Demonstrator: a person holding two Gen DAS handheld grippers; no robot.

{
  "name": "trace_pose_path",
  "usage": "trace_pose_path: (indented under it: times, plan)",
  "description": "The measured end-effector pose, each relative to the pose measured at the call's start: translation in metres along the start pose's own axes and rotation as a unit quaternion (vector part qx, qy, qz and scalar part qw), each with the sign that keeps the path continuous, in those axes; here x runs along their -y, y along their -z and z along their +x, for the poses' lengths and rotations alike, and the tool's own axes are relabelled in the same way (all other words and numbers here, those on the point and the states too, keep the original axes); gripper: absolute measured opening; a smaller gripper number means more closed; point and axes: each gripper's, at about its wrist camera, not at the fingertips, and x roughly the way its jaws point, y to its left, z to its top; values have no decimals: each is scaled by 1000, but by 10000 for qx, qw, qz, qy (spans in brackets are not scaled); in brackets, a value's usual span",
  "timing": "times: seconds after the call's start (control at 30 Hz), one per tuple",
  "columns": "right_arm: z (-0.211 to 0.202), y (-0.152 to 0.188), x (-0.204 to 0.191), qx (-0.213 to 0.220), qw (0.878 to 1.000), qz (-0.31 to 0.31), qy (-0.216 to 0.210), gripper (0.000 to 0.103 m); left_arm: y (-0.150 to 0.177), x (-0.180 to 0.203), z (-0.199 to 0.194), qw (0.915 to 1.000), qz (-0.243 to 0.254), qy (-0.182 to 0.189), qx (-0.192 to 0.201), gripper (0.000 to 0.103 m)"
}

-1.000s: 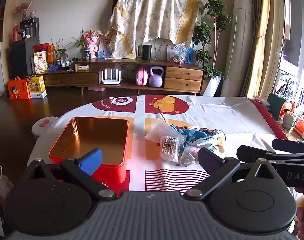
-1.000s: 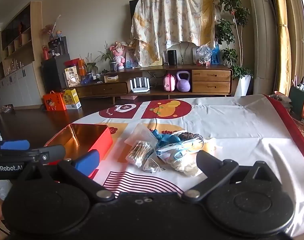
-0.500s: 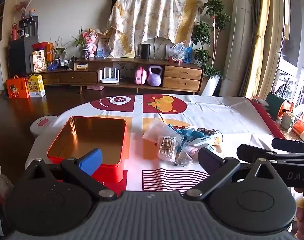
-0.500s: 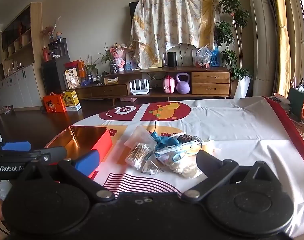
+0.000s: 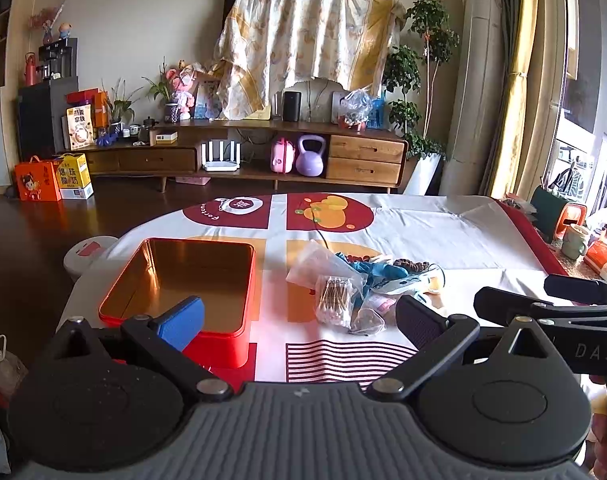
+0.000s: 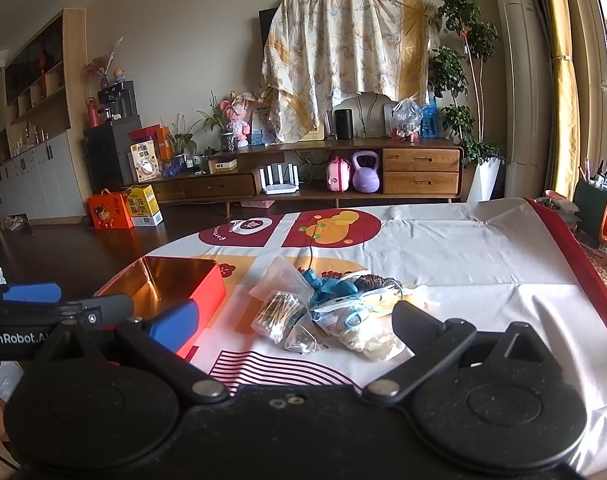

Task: Organize soft objects

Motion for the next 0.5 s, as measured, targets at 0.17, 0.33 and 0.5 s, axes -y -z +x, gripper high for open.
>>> trace_pose_path:
  times: [0.17, 0.33, 0.5]
  plan:
    - [2, 2, 1, 14, 10000, 1, -4, 103, -2, 0, -5, 10000, 5, -4, 17, 103]
    - [2, 2, 0, 23, 10000, 1, -6, 103, -3, 0, -6, 10000, 4, -2, 15, 103]
    - [2, 3, 0, 32, 10000, -3, -3, 103, -2, 0, -5, 10000, 15, -5, 24, 103]
